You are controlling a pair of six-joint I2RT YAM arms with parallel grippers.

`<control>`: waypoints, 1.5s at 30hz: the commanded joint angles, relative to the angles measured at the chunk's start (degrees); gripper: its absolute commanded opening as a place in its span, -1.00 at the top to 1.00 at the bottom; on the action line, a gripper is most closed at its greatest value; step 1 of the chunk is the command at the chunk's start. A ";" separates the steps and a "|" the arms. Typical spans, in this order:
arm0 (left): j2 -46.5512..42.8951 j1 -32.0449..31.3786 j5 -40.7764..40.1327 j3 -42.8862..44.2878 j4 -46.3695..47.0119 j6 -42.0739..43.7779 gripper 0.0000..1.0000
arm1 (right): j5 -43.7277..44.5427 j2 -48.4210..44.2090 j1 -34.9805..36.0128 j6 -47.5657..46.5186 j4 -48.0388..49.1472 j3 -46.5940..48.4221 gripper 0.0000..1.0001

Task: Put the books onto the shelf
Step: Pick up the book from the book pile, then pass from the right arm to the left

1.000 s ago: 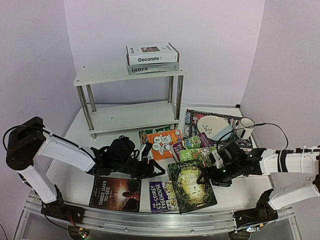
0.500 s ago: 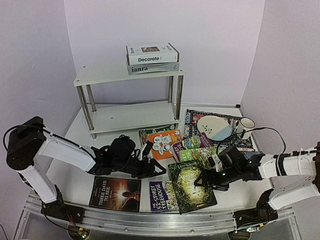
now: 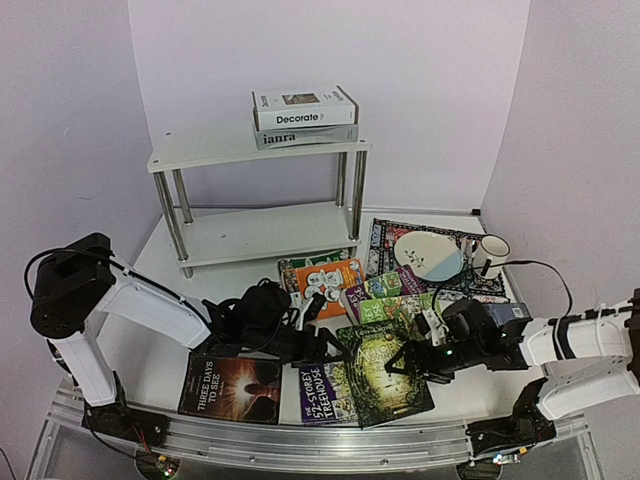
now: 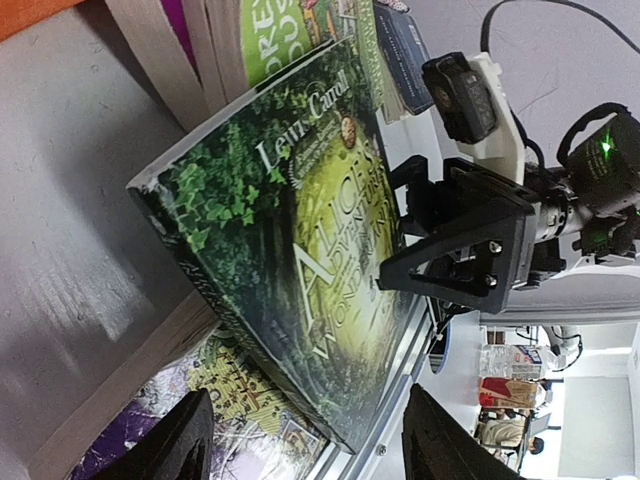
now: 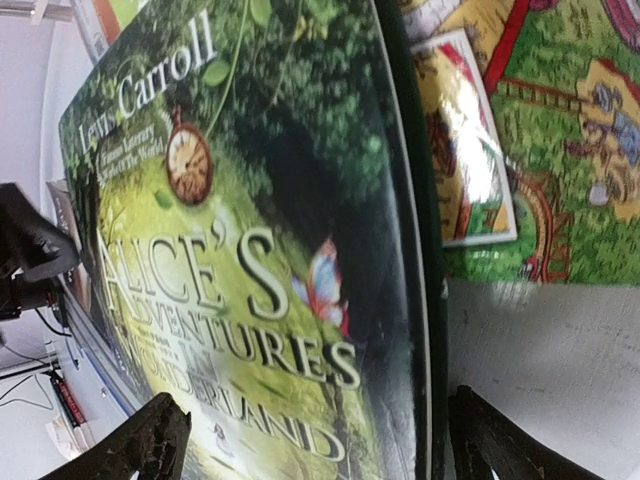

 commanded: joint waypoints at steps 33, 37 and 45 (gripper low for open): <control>-1.29 -0.13 -0.38 2.86 2.58 -0.64 -0.25 | -28.00 1.60 -12.91 4.71 19.83 -6.74 0.81; -6.79 0.05 -3.11 1.51 2.51 0.64 -0.29 | -27.87 -1.28 -12.88 6.36 19.26 -5.76 0.94; -13.00 1.20 -3.33 -0.89 2.63 -0.18 -0.76 | -26.19 -6.73 -12.93 3.68 9.00 3.88 1.00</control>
